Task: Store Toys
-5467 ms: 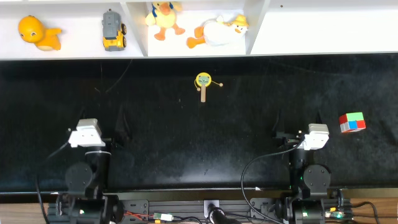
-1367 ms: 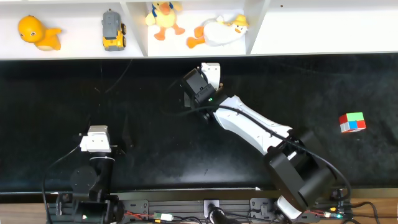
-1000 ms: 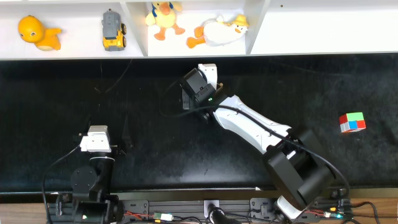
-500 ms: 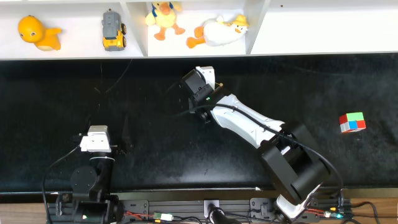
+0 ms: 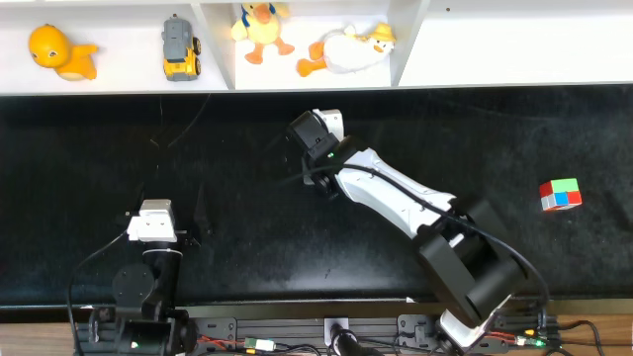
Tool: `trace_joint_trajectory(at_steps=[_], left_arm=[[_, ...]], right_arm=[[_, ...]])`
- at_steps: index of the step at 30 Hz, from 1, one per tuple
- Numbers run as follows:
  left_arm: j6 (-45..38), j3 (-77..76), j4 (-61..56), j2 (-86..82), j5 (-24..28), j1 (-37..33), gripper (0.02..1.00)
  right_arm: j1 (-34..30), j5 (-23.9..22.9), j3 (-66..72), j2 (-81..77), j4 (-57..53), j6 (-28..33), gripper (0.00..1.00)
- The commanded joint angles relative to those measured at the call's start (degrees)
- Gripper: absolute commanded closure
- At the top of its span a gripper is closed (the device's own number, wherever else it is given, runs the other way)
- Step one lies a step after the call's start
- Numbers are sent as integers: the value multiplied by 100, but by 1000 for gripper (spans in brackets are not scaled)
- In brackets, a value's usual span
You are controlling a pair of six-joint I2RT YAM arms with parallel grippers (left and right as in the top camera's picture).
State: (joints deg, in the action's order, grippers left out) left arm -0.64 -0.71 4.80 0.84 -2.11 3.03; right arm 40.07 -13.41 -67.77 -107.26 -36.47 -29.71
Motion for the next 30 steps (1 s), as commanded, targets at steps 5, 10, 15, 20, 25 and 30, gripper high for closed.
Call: trace_joint_trajectory(at_steps=[5,10,15,20,25,30], left_arm=[[-107,24,2,-68,55,15,20],[-107,24,2,-68,55,15,20],[-107,24,4,-68,55,15,20],[-107,24,4,-68,57,15,20],[-107,24,2,-68,55,15,20],[-107,24,4,-68,55,15,20]], right_arm=[[-590,-461,280,1255,-859,396,958],[-1519,-439,938,2455,-1086,562,958],[-2341,-323,1040,3075,-1480,977,958],[-2730,-98,1038,3191,-1349,1611,956],[-2889,-109,1025,3102,-1029,2413,947],[-3180,-101,925,2933,-614,2876,952]])
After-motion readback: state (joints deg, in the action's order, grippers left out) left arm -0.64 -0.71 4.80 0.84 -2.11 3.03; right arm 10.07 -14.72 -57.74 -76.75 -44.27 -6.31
